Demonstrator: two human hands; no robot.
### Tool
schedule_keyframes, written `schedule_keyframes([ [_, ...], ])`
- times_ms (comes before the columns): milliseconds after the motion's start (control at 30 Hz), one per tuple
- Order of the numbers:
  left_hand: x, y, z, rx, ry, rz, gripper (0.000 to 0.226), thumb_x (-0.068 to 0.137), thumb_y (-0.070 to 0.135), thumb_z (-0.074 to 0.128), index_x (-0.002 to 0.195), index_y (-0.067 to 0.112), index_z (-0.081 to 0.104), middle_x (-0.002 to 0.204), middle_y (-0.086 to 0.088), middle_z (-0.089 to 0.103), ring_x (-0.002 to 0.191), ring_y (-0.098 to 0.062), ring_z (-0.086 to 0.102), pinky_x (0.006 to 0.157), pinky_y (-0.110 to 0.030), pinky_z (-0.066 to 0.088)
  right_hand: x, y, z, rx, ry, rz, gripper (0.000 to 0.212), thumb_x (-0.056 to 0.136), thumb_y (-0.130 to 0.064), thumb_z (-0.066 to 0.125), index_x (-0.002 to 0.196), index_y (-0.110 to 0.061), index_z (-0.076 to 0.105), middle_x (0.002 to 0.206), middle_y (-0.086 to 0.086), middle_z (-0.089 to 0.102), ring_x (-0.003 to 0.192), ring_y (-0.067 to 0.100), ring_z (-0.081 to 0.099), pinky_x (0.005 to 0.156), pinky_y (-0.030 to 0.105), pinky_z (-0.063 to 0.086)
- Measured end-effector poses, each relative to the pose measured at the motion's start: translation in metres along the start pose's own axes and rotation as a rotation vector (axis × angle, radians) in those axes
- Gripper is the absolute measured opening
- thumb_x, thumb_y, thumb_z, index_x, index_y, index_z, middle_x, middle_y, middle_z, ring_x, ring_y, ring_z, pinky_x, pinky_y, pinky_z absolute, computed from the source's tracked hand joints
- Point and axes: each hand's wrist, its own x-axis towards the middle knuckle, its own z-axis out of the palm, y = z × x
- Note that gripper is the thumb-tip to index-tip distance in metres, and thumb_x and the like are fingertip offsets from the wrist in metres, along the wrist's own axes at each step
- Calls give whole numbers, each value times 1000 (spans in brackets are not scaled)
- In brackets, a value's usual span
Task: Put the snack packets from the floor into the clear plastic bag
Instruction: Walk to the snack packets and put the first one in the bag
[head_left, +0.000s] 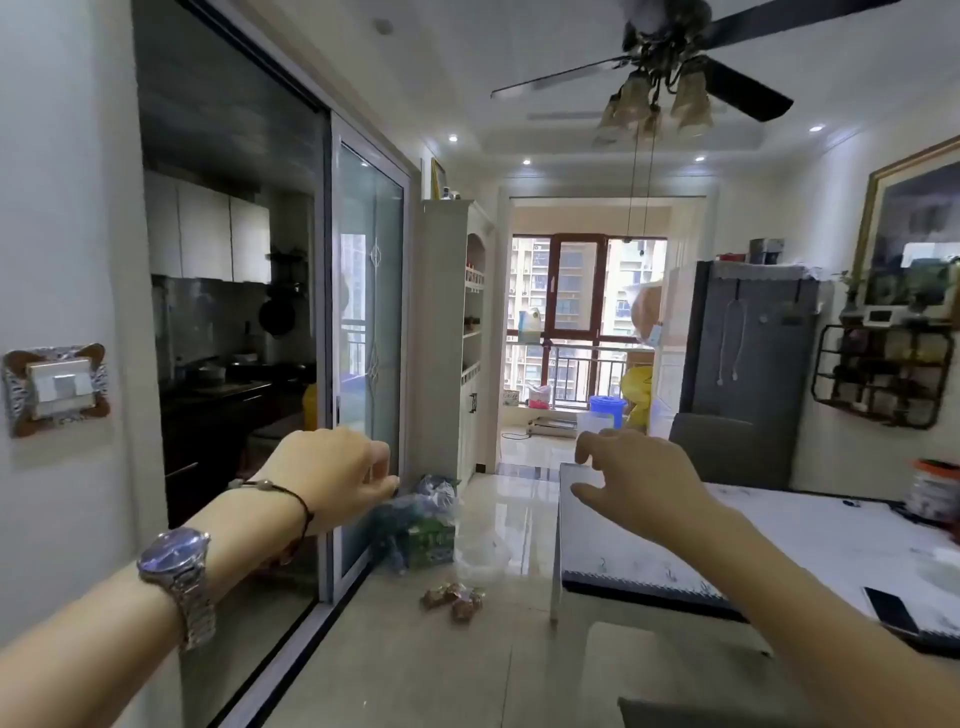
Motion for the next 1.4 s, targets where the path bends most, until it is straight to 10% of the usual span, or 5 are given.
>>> schedule_keyframes([
  [700,273,-102,153,40,5,48,34,91,50,39,94,22,58,88,6,65,75,-10,62,63,-22,51,254,48,165,85,11,75,34,83,-46,59,108,-23,57,107,-5,66,93,13,61,78,25,46],
  [1033,453,-123,195,32,106,-26,30,92,46,39,95,23,58,89,9,66,76,-9,60,50,-16,30,428,136,224,102,96,22,33,83,-44,58,109,-24,57,105,-5,66,92,14,61,68,24,41],
  [1400,561,-175,292,10,11,-86,31,89,49,41,94,24,59,91,6,65,79,-12,60,68,-27,48,548,142,340,164,39,-25,35,82,-47,59,107,-23,58,101,-4,68,88,15,63,74,28,50],
])
